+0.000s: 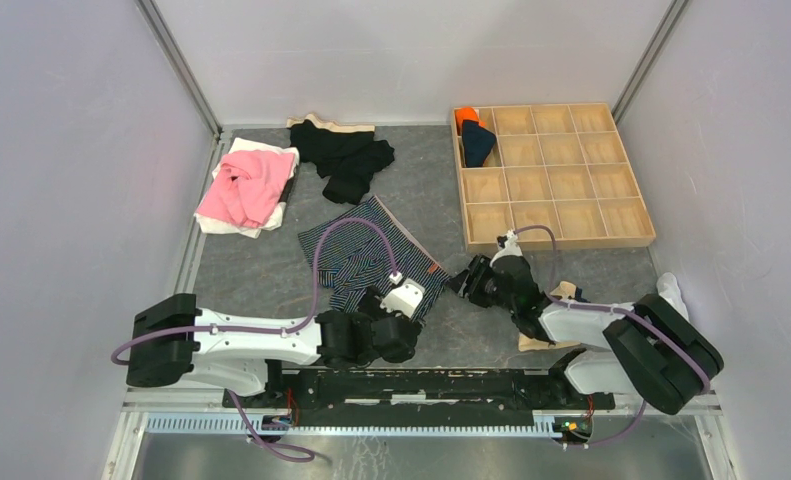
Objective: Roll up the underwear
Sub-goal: Fold the underwear at the center of the board.
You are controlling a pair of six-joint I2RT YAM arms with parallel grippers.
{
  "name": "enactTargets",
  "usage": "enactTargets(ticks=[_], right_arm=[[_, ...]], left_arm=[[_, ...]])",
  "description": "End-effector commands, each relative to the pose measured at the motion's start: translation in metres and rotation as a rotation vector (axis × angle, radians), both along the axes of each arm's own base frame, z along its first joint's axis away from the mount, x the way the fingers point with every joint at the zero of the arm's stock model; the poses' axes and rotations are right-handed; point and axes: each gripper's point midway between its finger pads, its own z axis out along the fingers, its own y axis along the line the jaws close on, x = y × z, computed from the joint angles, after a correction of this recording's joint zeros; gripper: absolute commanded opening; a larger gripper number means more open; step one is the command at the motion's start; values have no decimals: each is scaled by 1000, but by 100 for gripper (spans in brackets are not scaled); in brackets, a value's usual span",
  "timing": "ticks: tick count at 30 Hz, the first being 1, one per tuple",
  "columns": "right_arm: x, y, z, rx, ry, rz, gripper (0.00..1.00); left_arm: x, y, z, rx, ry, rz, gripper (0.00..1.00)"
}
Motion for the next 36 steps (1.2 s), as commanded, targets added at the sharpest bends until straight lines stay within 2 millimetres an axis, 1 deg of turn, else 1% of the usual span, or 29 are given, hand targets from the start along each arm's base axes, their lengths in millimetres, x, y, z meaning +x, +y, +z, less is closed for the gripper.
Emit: enactTargets(ticks=[1, 5, 9, 12, 14, 21, 25, 28, 32, 36], right_arm=[[-15, -5, -5, 16, 39, 1, 53], [-14, 5, 2, 47, 32, 21, 53], [-10, 13, 1, 64, 44, 35, 53], [-7, 20, 0, 94, 50, 39, 50], [-4, 21, -2, 91, 58, 36, 50], [8, 12, -10, 28, 59, -22, 53], [12, 10, -11, 21, 57, -38, 53], [15, 12, -12, 21, 59, -38, 50], [19, 13, -14, 14, 59, -43, 43], [19, 13, -17, 7, 62, -38, 31]], left_arm=[[5, -15, 15, -47, -33, 7, 91], [5, -15, 14, -41, -33, 7, 91], [5, -15, 14, -44, -32, 7, 91], [4, -14, 15, -49, -31, 6, 91], [4, -14, 16, -53, -30, 6, 91], [2, -11, 14, -52, -27, 4, 90], [1, -12, 13, -52, -22, -3, 91], [0, -14, 13, -51, -18, -12, 91], [-4, -19, 12, -51, -7, -38, 91], [-8, -24, 9, -40, -3, -54, 92]])
